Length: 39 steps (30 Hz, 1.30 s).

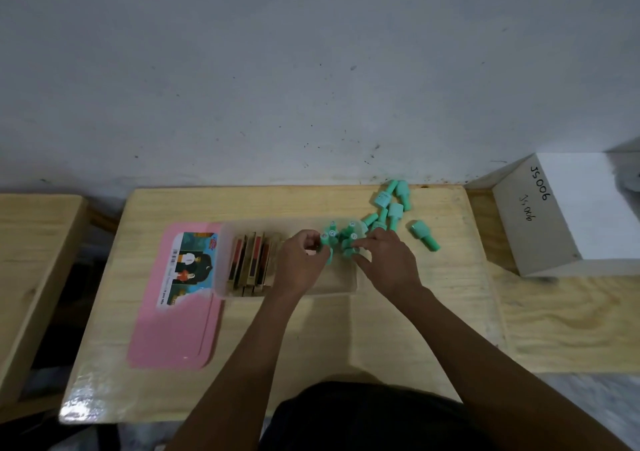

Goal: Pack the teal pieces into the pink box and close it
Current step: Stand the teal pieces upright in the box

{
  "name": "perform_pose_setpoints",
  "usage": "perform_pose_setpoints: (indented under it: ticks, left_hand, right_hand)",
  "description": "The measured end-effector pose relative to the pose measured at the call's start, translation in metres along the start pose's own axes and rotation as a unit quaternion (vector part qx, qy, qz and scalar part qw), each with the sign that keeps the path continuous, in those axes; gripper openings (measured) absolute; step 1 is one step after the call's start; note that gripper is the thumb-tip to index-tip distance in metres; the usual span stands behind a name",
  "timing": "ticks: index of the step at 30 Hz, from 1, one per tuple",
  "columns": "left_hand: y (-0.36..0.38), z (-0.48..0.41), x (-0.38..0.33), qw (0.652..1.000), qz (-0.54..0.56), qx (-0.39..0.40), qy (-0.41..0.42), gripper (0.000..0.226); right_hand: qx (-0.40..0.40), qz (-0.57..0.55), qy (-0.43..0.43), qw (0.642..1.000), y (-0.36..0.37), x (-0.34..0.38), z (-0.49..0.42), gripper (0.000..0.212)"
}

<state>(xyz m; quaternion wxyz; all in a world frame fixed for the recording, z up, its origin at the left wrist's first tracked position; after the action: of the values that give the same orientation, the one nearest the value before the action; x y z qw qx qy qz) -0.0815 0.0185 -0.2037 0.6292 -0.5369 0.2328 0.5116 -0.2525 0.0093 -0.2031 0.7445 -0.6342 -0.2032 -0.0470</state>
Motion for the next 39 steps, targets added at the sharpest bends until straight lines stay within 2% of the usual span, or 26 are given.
perform_pose_setpoints:
  ticks: [7, 22, 31, 39]
  left_hand:
    - [0.016, -0.003, 0.013, 0.999, -0.032, 0.002, 0.022, 0.021]
    - [0.030, -0.005, 0.021, 0.994, -0.064, -0.015, 0.085, 0.020]
    - [0.032, -0.005, 0.022, 0.994, -0.072, -0.013, 0.079, 0.020]
    - [0.031, -0.003, 0.023, 0.994, -0.066, -0.010, 0.082, 0.023]
  right_hand:
    - [-0.002, 0.026, 0.021, 0.999, 0.003, 0.006, -0.003, 0.032]
    - [-0.026, -0.017, 0.042, 0.999, 0.003, 0.002, 0.001, 0.030]
    - [-0.030, -0.021, 0.052, 0.998, 0.004, 0.002, 0.001, 0.031]
    - [-0.087, -0.047, 0.050, 0.994, 0.000, -0.005, 0.011, 0.030]
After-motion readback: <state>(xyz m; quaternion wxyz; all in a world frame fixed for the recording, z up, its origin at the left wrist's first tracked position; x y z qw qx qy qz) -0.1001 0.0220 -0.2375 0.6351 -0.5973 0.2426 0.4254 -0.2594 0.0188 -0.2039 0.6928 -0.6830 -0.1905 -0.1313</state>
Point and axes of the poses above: each hand's wrist, its own z-axis away from the middle knuckle, its own y-axis out of the palm, x = y × z, the point moved 2 cm from there along -z, towards the middle knuckle, and after that the axes turned 5 degrees about -y, right-handed, at the moved point
